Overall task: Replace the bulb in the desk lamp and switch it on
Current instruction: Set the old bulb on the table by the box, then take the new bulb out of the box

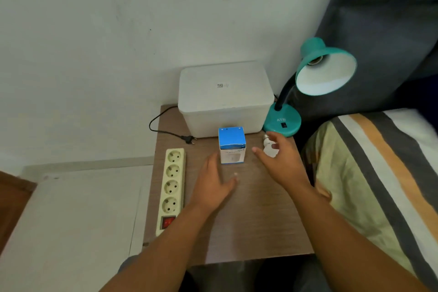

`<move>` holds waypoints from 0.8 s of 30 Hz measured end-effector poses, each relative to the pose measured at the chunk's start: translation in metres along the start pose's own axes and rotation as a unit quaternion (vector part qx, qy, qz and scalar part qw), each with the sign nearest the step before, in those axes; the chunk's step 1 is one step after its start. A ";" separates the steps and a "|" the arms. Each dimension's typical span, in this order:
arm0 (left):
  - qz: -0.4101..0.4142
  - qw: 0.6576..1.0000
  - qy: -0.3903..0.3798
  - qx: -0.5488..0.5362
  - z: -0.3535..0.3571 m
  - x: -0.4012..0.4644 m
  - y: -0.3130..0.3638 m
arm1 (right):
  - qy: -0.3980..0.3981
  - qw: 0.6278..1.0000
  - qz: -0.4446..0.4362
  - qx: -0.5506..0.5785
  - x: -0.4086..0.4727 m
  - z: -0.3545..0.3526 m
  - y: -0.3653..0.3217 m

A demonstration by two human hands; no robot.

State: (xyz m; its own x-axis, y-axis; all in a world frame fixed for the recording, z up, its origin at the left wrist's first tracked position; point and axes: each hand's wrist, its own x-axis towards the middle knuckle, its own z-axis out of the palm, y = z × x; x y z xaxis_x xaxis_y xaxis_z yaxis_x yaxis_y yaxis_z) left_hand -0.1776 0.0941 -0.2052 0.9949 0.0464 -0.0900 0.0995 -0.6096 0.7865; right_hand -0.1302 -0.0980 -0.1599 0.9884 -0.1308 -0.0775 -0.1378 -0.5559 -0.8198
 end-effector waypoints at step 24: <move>0.011 0.992 -0.046 -0.113 -0.022 0.075 -0.013 | -0.092 0.987 -0.121 -0.048 0.034 0.019 -0.030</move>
State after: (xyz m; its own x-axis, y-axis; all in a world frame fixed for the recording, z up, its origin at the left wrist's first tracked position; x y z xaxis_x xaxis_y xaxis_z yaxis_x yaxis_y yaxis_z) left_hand -0.1040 0.1227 -0.2089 0.9919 -0.0439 -0.1196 0.0907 -0.4153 0.9052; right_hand -0.0916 -0.0702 -0.1488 0.9870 0.1608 0.0051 0.1065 -0.6292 -0.7700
